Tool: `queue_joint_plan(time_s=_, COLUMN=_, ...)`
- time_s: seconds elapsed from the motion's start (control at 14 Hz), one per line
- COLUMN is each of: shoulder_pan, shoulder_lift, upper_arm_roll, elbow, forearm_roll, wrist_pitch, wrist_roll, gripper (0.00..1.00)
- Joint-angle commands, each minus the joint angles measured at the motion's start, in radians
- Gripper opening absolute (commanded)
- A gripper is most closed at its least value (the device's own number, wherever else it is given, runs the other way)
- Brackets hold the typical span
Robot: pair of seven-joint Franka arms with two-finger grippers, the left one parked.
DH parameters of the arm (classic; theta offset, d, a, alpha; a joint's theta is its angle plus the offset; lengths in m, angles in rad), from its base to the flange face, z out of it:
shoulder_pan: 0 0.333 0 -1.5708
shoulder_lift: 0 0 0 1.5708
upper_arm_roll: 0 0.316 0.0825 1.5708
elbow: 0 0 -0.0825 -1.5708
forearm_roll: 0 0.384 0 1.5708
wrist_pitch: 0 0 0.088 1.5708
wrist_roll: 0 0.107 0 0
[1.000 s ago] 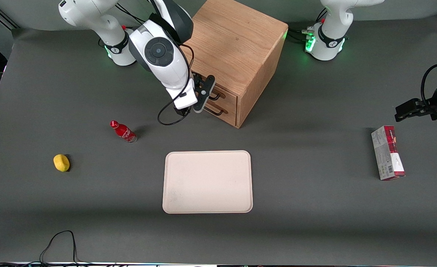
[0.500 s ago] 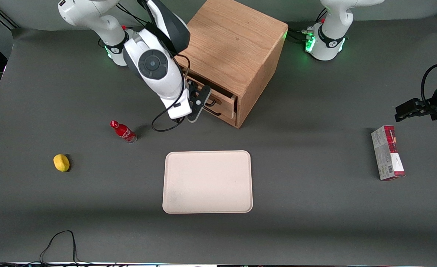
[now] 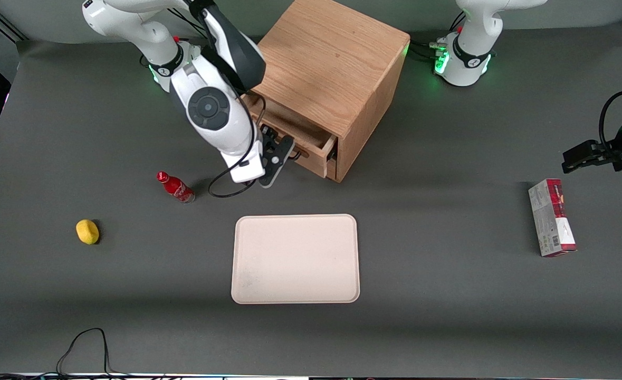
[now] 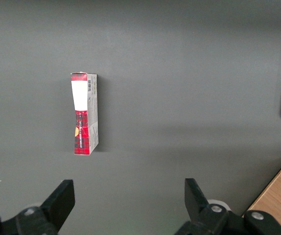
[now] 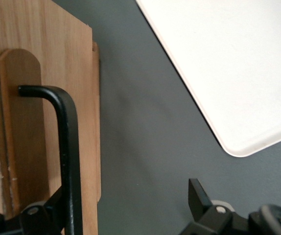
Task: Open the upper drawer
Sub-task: 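Pull the upper drawer outward by its handle with the right gripper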
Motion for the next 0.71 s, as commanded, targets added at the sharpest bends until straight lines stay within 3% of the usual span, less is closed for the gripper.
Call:
queue_joint_plan(time_s=0.0, shoulder_pan=-0.018, shoulder_lift=0.044, upper_arm_roll=-0.001, elbow=0.062, forearm_roll=-0.011, wrist_pitch=-0.019, wrist_roll=-0.003, gripper=1.00)
queue_joint_plan(time_s=0.64, shoulder_pan=-0.114, shoulder_lift=0.104, upper_arm_roll=0.001, elbow=0.131, forearm_roll=-0.011, wrist_pitch=-0.021, wrist_roll=-0.049, gripper=1.00)
